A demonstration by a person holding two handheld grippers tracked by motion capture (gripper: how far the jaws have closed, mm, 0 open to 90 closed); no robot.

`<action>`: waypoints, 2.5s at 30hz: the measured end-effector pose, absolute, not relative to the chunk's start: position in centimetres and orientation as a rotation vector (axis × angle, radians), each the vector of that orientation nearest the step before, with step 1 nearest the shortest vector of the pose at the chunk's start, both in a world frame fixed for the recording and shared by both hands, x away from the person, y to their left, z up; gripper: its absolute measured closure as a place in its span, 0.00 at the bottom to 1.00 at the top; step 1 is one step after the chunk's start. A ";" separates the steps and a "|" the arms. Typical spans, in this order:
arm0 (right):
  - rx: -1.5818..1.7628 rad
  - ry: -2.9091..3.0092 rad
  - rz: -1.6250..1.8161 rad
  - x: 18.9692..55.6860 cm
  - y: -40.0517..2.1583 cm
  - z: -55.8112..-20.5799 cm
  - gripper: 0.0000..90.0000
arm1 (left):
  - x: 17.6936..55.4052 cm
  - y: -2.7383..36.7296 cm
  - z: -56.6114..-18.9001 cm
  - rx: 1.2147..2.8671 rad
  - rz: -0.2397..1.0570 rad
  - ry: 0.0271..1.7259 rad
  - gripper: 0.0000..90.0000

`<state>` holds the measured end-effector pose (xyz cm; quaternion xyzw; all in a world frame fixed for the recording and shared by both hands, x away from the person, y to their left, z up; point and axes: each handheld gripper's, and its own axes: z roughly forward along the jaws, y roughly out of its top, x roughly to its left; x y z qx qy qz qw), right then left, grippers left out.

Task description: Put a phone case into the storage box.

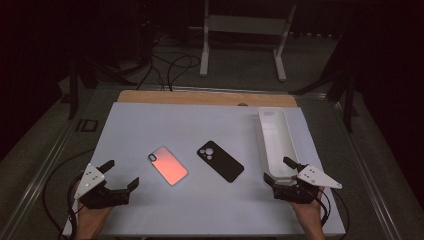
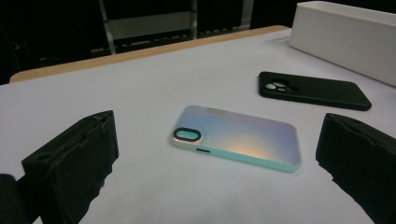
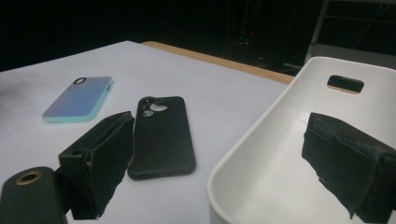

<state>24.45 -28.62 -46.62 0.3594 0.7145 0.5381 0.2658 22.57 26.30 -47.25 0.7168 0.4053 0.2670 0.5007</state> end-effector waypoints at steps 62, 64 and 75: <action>0.981 1.944 1.414 24.8 -28.1 -47.6 0.10 | 30.8 16.9 -47.4 1.910 0.422 0.989 1.00; 0.982 1.942 1.413 24.8 -28.2 -47.6 0.10 | 31.1 16.4 -47.7 1.928 0.419 0.986 1.00; 0.985 1.935 1.415 24.7 -28.2 -47.5 0.10 | 32.1 14.0 -48.7 2.003 0.396 0.971 1.00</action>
